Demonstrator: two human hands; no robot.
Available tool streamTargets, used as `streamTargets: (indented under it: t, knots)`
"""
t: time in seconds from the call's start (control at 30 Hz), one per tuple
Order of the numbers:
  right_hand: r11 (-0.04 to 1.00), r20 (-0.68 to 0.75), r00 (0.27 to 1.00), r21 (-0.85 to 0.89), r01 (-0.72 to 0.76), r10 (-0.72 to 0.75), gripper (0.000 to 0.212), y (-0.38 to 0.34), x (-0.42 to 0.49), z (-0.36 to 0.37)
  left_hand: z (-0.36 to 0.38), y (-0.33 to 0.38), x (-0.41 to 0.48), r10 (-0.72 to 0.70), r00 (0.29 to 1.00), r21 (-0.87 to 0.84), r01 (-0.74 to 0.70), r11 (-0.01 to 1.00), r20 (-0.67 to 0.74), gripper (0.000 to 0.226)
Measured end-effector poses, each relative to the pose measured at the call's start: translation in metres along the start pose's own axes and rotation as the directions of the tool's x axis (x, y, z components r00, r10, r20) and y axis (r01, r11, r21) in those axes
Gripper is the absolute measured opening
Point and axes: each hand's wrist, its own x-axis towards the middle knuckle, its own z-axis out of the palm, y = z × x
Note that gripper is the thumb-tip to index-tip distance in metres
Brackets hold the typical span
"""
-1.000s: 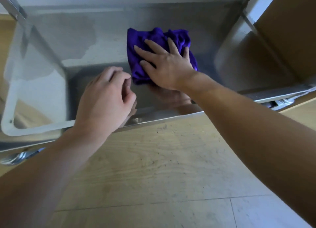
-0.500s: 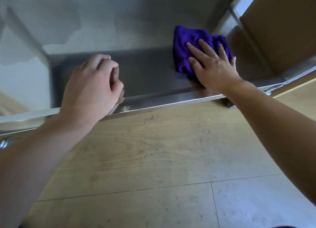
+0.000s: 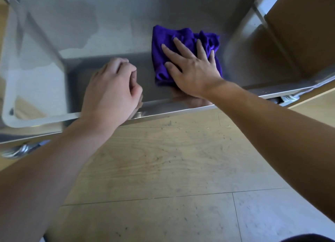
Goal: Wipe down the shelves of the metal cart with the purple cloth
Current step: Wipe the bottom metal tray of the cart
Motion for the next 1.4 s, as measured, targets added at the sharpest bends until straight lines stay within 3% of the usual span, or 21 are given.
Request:
streamTargets:
  t: [0.2,0.3,0.37,0.47,0.53,0.63,0.77,0.87,0.93,1.03,1.1,1.17,1.3,1.4]
  knots:
    - [0.997,0.079,0.996,0.063,0.044,-0.049,0.049,-0.003,-0.023,-0.014,-0.004,0.0,0.003,0.018,0.999,0.022,-0.019,1.0,0.037,0.023]
    - [0.994,-0.09,0.994,0.09,0.069,-0.061,0.043,0.011,-0.023,-0.023,-0.007,0.005,0.015,-0.02,0.999,0.059,0.017,0.998,0.046,0.023]
    - [0.996,-0.2,0.979,0.082,-0.031,0.047,0.047,0.031,-0.019,-0.026,-0.008,0.014,0.028,-0.083,0.995,0.048,0.08,0.996,0.052,0.026]
    - [0.974,-0.121,0.966,0.007,-0.228,0.227,0.059,0.055,-0.017,-0.02,-0.005,0.032,0.043,-0.121,0.985,0.04,0.117,0.992,0.124,0.038]
    - [0.97,-0.109,0.965,-0.026,-0.244,0.24,0.064,0.054,-0.018,-0.016,0.001,0.043,0.047,-0.096,0.983,0.041,0.09,0.995,0.159,0.04]
    - [0.978,-0.127,0.97,0.024,-0.206,0.208,0.055,0.039,-0.016,-0.016,0.006,0.053,0.048,-0.065,0.981,0.025,0.062,0.998,0.182,0.04]
    - [0.977,-0.153,0.975,0.17,-0.132,0.158,0.051,0.029,-0.018,-0.027,0.009,0.062,0.056,-0.11,0.963,-0.17,0.154,0.973,0.246,0.04]
    - [0.909,-0.161,0.963,0.393,-0.139,0.216,0.051,0.033,-0.019,-0.033,0.011,0.058,0.061,-0.22,0.948,-0.413,0.3,0.86,0.23,0.034]
    - [0.914,-0.145,0.962,0.372,-0.164,0.232,0.051,0.036,-0.019,-0.035,0.009,0.055,0.062,-0.301,0.932,-0.502,0.363,0.785,0.203,0.036]
    - [0.931,-0.089,0.968,0.308,-0.198,0.235,0.049,0.036,-0.018,-0.041,0.009,0.058,0.063,-0.334,0.921,-0.504,0.389,0.771,0.201,0.03]
    - [0.92,-0.041,0.964,0.313,-0.238,0.263,0.047,0.037,-0.017,-0.046,0.009,0.058,0.067,-0.314,0.92,-0.498,0.391,0.774,0.234,0.034]
    - [0.919,0.012,0.971,0.32,-0.231,0.24,0.044,0.041,-0.019,-0.05,0.004,0.052,0.073,-0.217,0.935,-0.42,0.323,0.848,0.281,0.036]
    - [0.965,0.057,0.995,0.246,-0.088,0.077,0.036,0.044,-0.025,-0.053,-0.012,0.036,0.081,0.007,0.915,-0.267,0.11,0.957,0.403,0.045]
    - [0.982,0.066,0.997,0.181,-0.052,0.041,0.037,0.045,-0.023,-0.058,-0.013,0.03,0.085,0.039,0.884,-0.253,0.091,0.963,0.465,0.062]
